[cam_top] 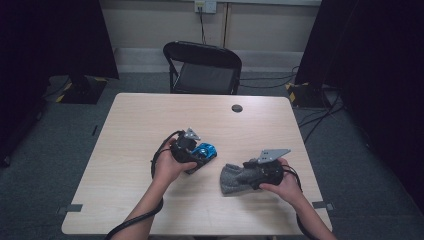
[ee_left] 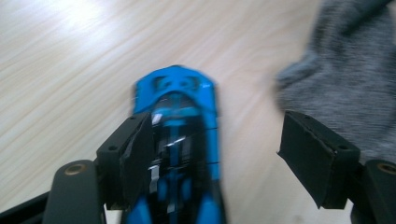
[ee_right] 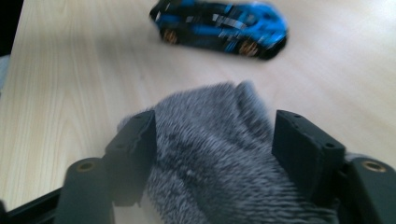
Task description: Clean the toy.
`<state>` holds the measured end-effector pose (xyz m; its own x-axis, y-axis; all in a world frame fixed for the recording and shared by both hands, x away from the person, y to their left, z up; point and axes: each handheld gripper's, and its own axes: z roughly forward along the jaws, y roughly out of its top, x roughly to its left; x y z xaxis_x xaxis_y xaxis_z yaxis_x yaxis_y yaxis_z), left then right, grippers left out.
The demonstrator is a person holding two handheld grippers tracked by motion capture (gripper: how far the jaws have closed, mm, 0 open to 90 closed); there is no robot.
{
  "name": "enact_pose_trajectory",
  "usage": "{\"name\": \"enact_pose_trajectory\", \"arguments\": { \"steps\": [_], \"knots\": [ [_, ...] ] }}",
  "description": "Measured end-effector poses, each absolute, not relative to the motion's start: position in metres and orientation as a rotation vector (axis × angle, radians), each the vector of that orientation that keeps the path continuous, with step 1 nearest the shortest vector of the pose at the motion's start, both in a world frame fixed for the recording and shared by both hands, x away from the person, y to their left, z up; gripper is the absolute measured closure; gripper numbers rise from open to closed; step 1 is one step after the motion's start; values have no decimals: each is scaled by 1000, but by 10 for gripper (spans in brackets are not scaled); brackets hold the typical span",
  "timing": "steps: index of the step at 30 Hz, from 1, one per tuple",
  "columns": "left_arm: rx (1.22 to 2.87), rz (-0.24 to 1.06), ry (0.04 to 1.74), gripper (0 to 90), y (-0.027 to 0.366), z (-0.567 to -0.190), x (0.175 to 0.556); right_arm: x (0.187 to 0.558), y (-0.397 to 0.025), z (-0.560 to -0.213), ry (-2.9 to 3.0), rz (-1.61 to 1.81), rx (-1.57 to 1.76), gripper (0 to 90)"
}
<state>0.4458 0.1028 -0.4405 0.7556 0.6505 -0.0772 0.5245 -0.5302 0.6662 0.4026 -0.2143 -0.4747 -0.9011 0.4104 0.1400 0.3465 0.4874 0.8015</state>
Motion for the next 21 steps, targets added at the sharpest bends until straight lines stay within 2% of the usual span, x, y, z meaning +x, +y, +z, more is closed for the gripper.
{"name": "enact_pose_trajectory", "arguments": {
  "steps": [4,11,21],
  "knots": [
    [2250,237,925,221,107,-450,458,400,-213,-483,2672,1361,649,345],
    [2310,199,912,182,92,-463,478,398,-217,-493,2698,1300,637,352],
    [2333,184,901,180,96,-479,473,396,-220,-499,2672,1337,660,354]
  ]
}}
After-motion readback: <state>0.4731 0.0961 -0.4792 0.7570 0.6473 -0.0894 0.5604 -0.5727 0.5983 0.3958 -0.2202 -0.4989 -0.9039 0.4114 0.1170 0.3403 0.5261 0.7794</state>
